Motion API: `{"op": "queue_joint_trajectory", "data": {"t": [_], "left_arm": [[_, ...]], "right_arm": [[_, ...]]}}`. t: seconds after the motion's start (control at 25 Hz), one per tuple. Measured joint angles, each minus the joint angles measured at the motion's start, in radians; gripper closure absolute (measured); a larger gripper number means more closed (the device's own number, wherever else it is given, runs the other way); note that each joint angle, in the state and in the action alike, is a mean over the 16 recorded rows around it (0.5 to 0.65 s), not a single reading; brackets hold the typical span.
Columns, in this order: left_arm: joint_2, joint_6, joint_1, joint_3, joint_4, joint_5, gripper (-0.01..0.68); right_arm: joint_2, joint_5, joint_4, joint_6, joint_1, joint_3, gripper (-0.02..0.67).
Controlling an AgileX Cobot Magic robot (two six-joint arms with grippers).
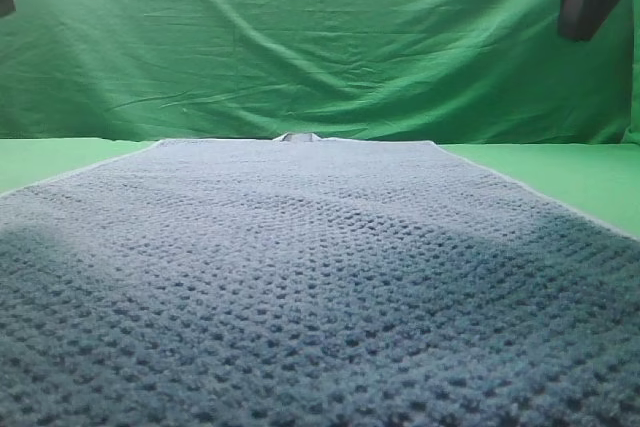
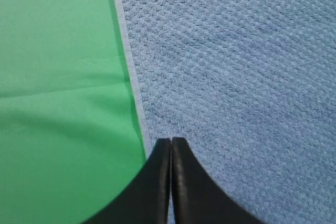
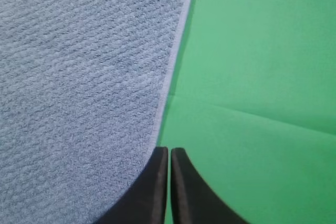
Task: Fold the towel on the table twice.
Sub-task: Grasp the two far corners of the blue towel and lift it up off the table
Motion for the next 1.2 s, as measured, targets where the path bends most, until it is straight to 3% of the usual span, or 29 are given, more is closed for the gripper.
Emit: {"op": "queue_joint_trajectory", "data": {"t": [0.52, 0.68, 0.84, 1.2], "left_arm": [[0.304, 0.063, 0.000, -0.177, 0.006, -0.071, 0.673], [0.344, 0.068, 0.000, -0.198, 0.005, -0.088, 0.647], [0.365, 0.056, 0.000, -0.211, 0.000, -0.092, 0.540], [0.375, -0.008, 0.000, -0.216, -0.012, -0.092, 0.183]], "right_arm": [[0.300, 0.070, 0.030, 0.031, 0.001, -0.214, 0.646], [0.344, 0.054, 0.037, 0.024, 0.001, -0.236, 0.595], [0.367, 0.035, 0.056, -0.003, 0.001, -0.247, 0.467], [0.394, -0.002, 0.112, -0.084, 0.002, -0.254, 0.113]]}}
